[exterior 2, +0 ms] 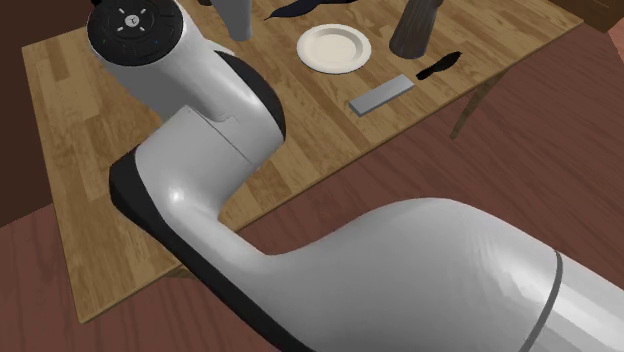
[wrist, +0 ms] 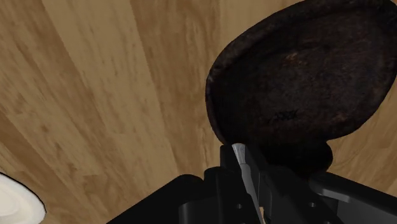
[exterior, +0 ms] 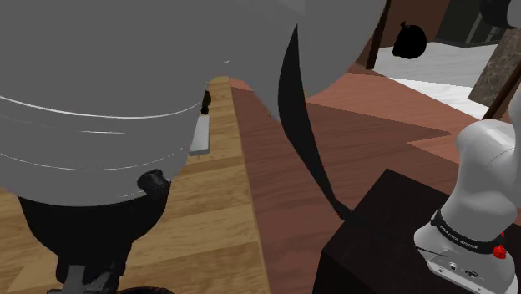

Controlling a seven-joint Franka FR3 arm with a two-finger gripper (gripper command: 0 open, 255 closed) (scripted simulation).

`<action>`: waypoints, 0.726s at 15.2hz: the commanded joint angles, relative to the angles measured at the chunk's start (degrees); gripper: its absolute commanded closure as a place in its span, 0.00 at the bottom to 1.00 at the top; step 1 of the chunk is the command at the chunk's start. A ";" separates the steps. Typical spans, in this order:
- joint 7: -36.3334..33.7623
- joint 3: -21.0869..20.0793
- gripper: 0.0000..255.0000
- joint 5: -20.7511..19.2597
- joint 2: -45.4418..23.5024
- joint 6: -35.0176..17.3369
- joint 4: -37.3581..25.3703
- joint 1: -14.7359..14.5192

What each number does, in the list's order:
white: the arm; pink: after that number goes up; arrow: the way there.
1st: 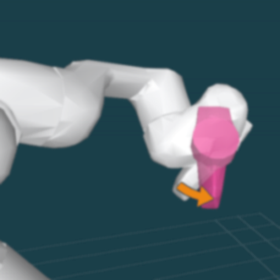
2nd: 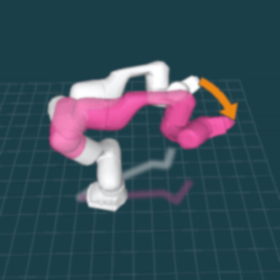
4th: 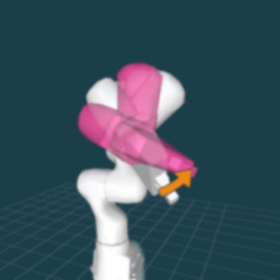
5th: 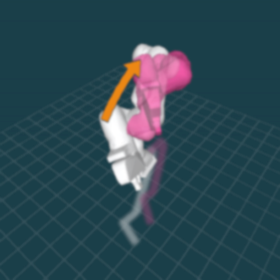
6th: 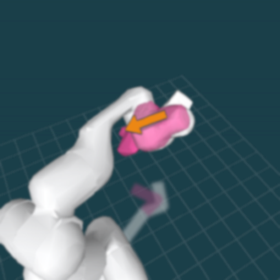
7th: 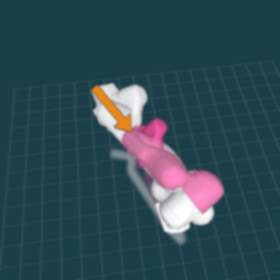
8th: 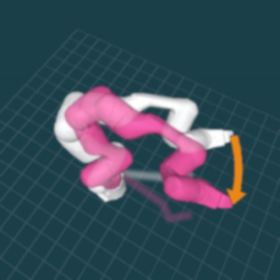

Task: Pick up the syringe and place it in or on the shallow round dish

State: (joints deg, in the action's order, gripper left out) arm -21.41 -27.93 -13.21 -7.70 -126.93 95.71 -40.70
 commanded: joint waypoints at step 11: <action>-9.07 -1.18 1.00 -7.13 -6.44 0.24 -4.36 -5.73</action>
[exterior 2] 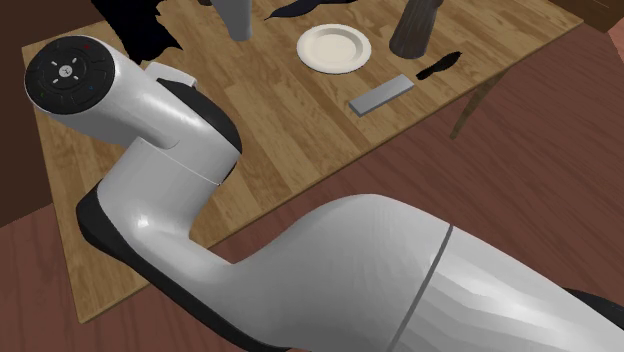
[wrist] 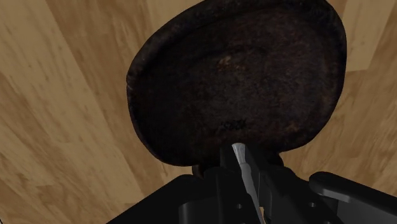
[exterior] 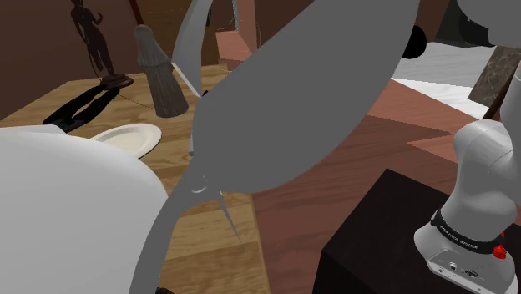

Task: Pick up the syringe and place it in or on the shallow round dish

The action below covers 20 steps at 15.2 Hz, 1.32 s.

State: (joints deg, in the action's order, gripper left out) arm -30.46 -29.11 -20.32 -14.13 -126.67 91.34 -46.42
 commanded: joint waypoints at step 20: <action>1.66 -0.84 0.00 2.95 4.30 4.72 -1.11 0.61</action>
State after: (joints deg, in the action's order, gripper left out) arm -28.81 -29.95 -17.38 -9.84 -121.96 90.22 -45.82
